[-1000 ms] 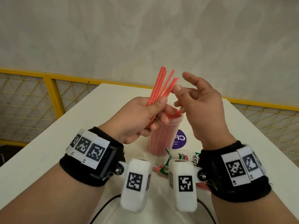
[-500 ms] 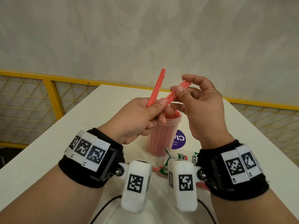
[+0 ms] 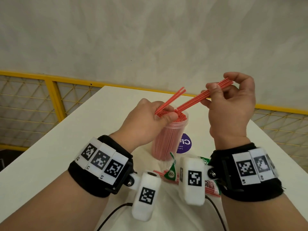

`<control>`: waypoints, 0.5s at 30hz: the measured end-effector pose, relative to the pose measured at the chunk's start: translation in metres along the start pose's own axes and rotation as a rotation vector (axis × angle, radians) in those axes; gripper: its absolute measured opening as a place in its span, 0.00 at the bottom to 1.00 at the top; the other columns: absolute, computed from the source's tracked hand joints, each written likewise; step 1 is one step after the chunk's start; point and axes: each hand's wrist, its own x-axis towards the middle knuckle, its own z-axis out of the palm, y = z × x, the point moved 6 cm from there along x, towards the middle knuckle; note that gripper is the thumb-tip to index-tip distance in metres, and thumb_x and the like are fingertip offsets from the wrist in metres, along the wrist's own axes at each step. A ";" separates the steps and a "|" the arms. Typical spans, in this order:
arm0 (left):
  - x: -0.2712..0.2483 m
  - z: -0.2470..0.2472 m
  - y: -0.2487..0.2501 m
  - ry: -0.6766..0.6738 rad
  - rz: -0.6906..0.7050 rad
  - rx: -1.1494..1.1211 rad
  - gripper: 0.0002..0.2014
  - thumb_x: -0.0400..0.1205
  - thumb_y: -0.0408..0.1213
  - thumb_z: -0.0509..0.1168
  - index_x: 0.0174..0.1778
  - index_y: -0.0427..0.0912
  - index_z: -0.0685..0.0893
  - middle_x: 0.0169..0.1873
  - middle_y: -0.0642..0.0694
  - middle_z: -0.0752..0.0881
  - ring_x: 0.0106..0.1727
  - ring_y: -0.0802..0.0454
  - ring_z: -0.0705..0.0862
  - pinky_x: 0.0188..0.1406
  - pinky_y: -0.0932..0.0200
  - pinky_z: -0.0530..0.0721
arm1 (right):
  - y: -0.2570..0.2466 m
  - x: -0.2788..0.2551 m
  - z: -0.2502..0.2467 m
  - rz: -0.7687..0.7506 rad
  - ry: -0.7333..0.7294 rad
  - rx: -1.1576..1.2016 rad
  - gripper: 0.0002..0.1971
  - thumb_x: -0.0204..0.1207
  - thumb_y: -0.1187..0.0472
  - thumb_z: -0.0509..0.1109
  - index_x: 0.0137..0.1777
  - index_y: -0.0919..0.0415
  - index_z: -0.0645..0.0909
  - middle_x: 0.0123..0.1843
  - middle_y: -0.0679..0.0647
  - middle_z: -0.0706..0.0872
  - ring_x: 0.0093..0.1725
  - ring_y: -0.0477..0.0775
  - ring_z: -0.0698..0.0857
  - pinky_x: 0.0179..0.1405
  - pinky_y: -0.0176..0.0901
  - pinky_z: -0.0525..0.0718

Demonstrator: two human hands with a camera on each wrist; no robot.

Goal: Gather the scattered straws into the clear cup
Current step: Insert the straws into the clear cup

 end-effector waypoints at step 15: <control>0.002 0.002 -0.010 -0.014 -0.046 -0.020 0.23 0.60 0.61 0.79 0.49 0.60 0.85 0.53 0.57 0.77 0.52 0.68 0.79 0.42 0.77 0.71 | 0.007 -0.007 0.009 -0.088 -0.028 -0.180 0.18 0.77 0.68 0.69 0.51 0.40 0.73 0.40 0.57 0.86 0.42 0.58 0.88 0.46 0.62 0.88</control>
